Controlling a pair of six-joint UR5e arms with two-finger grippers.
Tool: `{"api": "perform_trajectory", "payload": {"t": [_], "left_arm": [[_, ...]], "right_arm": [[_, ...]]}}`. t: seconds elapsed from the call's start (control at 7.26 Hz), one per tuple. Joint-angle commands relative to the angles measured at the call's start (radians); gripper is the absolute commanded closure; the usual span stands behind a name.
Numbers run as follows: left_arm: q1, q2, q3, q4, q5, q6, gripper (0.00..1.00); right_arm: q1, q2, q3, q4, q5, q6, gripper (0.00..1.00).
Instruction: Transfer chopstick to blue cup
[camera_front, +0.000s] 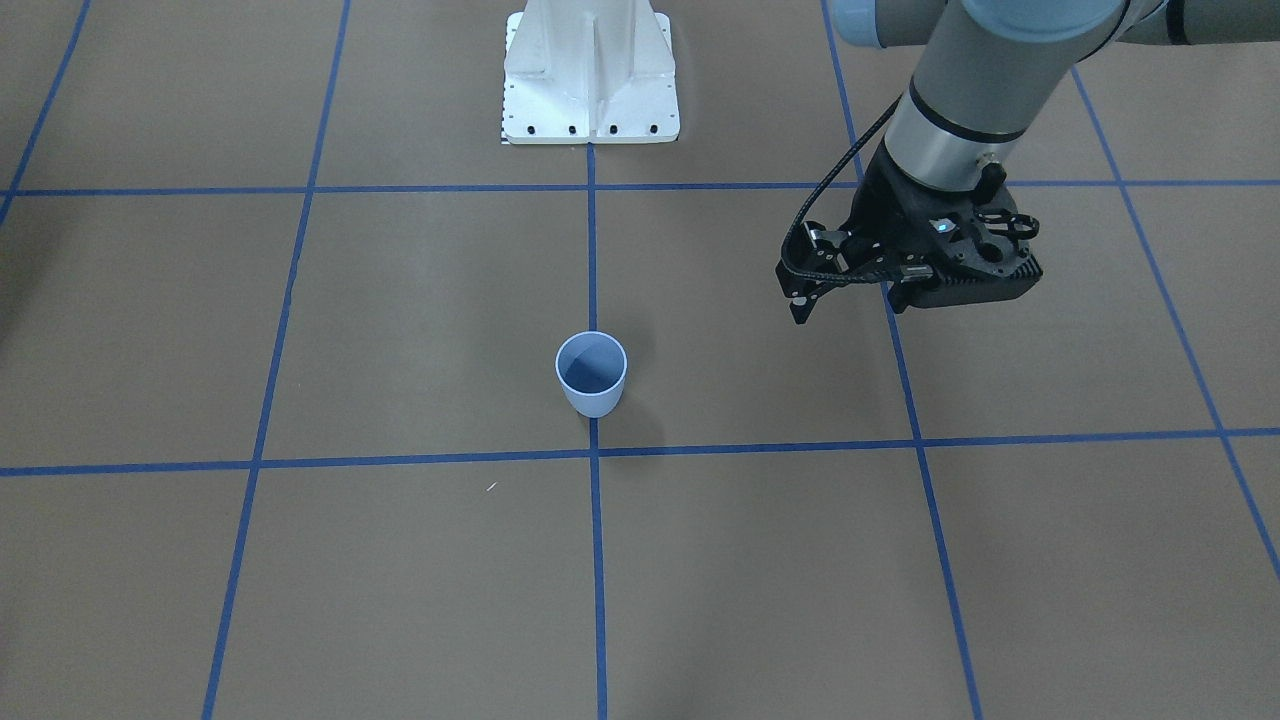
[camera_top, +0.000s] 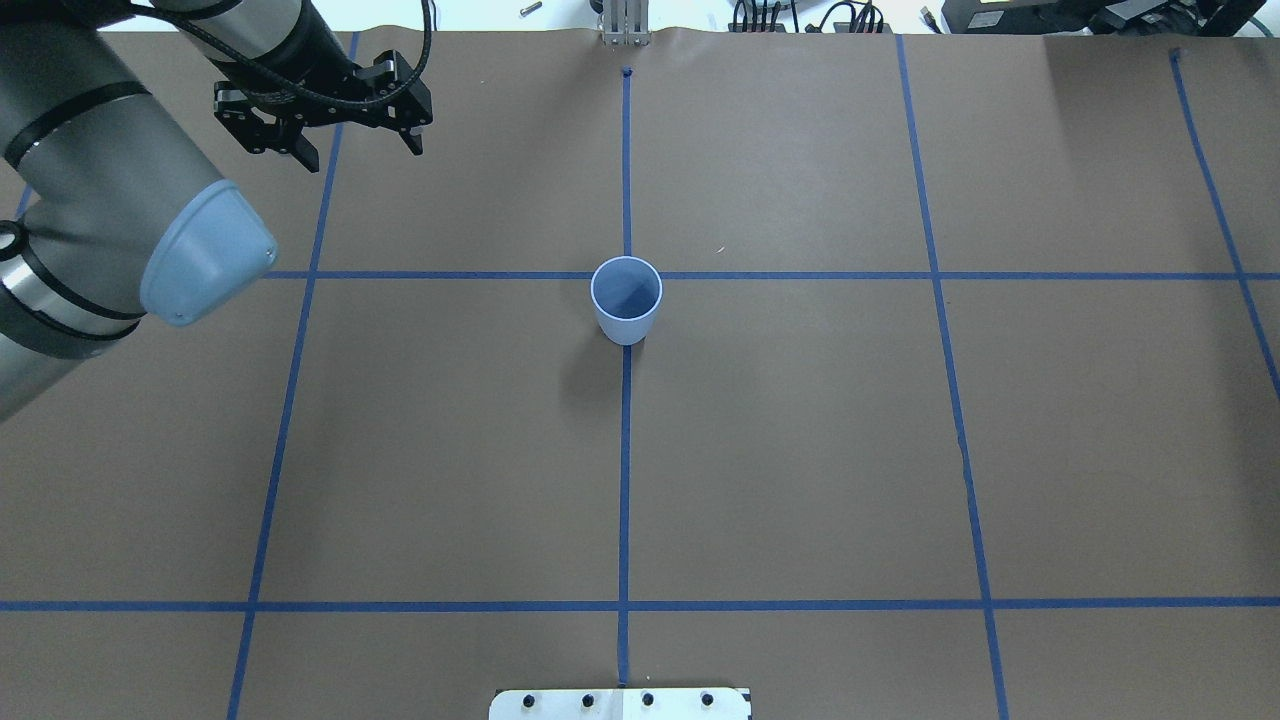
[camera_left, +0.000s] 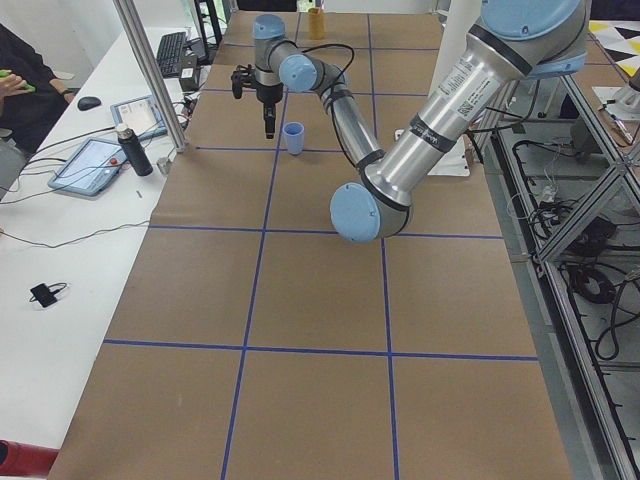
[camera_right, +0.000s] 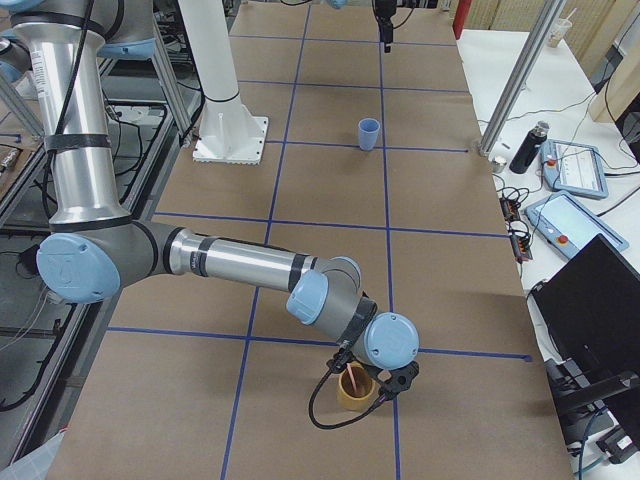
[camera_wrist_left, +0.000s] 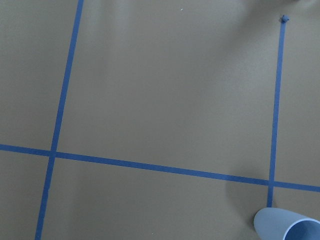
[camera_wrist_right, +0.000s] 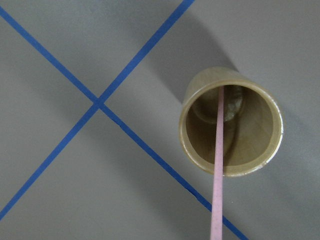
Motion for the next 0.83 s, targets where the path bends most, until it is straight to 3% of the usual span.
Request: {"api": "perform_trajectory", "payload": {"t": [0.0,0.14,0.28,0.55,0.69], "left_arm": [[-0.001,0.007,-0.019,0.002,0.000,-0.003,0.01],[-0.001,0.005,-0.032,0.021,0.000,-0.003,0.01],[-0.002,0.005,-0.044,0.022,-0.002,-0.003,0.01],[-0.007,0.004,-0.061,0.022,-0.003,-0.011,0.01],[-0.013,0.001,-0.062,0.022,-0.005,-0.011,0.01]], "right_arm": [[-0.010,-0.008,-0.027,0.004,0.013,-0.005,0.01],[-0.010,-0.008,-0.029,0.003,0.015,-0.003,0.07],[-0.010,-0.008,-0.029,0.003,0.015,-0.002,0.22],[-0.010,-0.008,-0.028,0.006,0.013,-0.002,0.66],[-0.010,-0.008,-0.028,0.006,0.012,-0.005,0.73]]}}
